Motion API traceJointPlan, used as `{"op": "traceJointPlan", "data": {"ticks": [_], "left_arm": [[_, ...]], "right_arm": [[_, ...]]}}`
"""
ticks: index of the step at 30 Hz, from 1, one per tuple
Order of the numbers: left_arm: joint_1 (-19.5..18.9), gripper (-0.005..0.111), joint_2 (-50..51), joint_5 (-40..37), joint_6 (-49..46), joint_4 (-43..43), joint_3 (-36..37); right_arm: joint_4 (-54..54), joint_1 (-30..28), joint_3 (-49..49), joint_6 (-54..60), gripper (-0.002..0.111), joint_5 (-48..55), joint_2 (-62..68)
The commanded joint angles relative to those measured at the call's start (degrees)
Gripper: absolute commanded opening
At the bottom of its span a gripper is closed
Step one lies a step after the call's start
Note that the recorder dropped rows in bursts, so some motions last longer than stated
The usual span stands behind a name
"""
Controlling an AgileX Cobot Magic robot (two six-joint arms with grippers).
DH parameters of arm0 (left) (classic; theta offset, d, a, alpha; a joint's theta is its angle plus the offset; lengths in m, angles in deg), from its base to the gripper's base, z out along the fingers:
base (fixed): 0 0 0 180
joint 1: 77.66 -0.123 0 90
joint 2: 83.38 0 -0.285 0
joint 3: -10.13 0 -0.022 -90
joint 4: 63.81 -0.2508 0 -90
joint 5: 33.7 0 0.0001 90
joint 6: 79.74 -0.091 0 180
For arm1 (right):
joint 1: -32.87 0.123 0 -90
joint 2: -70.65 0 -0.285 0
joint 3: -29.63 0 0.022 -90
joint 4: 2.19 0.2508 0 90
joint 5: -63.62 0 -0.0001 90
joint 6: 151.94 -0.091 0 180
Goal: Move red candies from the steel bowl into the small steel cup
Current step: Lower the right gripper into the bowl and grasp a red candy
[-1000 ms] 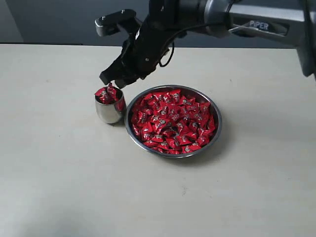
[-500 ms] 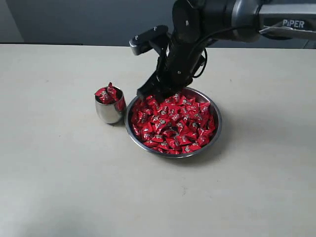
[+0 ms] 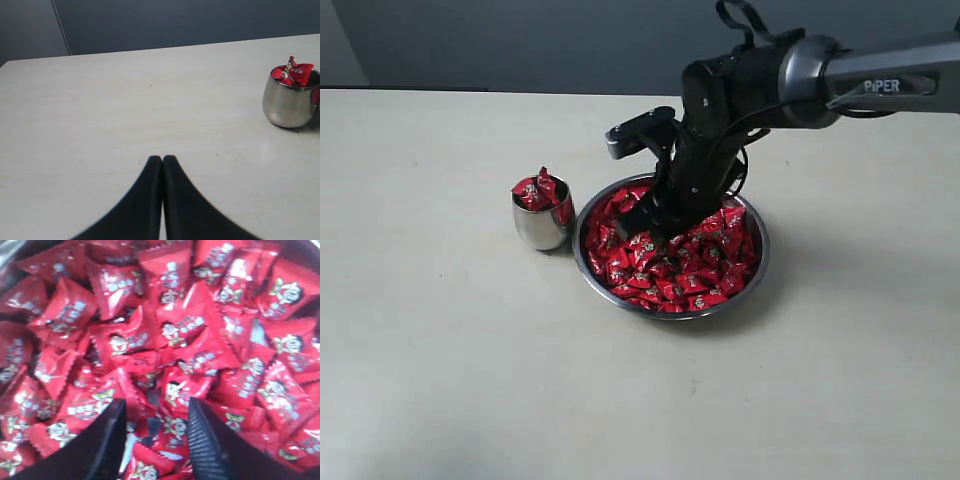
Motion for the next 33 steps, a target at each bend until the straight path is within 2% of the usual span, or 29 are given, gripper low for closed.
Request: {"op": "traceJointPlan", "data": {"ticks": [1,5,14,16,18,19,33], "left_arm": [[0.3,0.0,-0.3,0.3,0.1,-0.1,-0.5],[0.3,0.0,-0.3,0.3,0.1,-0.1,-0.5],[0.3,0.0,-0.3,0.3,0.1,-0.1,-0.5],[0.3,0.0,-0.3,0.3,0.1,-0.1,-0.5],[0.3,0.0,-0.3,0.3,0.1,-0.1,-0.5],[0.3,0.0,-0.3,0.3,0.1,-0.1,-0.5],[0.3,0.0,-0.3,0.3,0.1,-0.1,-0.5]], "right_arm": [[0.6,-3.1,0.3,-0.4,0.04,-1.2,-0.8],[0.6,-3.2,0.3,-0.3,0.04,-4.7,-0.7],[4.5,-3.2,0.3,1.3,0.038,-4.2,2.2],[4.5,-3.2,0.3,1.3,0.026,-4.2,2.5],[4.5,-3.2,0.3,1.1,0.003,-4.2,2.5],[4.7,-3.2,0.3,1.1,0.0,-4.2,2.3],[5.3,-2.7,0.3,1.1,-0.001,-1.1,-7.5]]}}
